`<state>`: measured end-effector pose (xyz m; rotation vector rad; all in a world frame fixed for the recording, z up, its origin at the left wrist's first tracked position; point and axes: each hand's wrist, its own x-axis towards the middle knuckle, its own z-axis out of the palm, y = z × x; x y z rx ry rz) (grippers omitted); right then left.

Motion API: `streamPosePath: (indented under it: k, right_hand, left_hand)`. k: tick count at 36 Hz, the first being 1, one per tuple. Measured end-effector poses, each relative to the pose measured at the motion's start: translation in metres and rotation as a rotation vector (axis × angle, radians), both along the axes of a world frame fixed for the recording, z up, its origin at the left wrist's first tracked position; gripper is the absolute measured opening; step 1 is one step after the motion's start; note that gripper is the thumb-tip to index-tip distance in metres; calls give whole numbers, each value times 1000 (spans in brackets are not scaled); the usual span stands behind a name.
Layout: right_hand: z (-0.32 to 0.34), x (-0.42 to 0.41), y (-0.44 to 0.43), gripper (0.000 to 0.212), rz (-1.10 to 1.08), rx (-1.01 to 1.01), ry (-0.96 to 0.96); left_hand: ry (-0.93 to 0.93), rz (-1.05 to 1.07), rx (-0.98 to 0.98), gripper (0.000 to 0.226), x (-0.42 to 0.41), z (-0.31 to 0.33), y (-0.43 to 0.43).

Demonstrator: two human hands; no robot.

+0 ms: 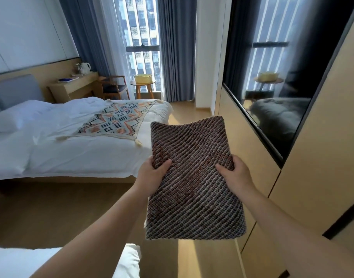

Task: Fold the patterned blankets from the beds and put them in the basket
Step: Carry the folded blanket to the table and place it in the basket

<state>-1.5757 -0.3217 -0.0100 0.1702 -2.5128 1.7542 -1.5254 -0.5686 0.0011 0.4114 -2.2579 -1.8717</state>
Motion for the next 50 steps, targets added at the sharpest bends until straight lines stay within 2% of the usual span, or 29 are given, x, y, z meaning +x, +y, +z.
streamPosePath:
  k: [9, 14, 18, 28, 34, 41, 46, 50]
  right_hand:
    - [-8, -98, -5, 32, 7, 11, -5]
    - [-11, -159, -22, 27, -4, 29, 8]
    - [-16, -213, -43, 24, -28, 51, 19]
    - [-12, -348, -98, 23, -123, 47, 19]
    - [-17, -398, -113, 25, -126, 37, -3]
    - [-27, -485, -138, 28, -87, 35, -9]
    - [-38, -564, -144, 30, -49, 17, 1]
    - [-40, -638, -145, 34, -1, 0, 9]
  left_hand:
    - [12, 26, -40, 38, -96, -11, -2]
    - [37, 17, -50, 26, -161, -20, -19]
    - [37, -12, -18, 32, -223, -29, -43]
    - [19, -54, -110, 28, -378, -24, -92]
    - [11, -71, -86, 38, -427, -28, -107]
    - [39, -65, -99, 24, -499, -23, -120]
    - [24, 0, -163, 41, -565, -26, -124]
    - [28, 57, -187, 37, -628, -25, -121]
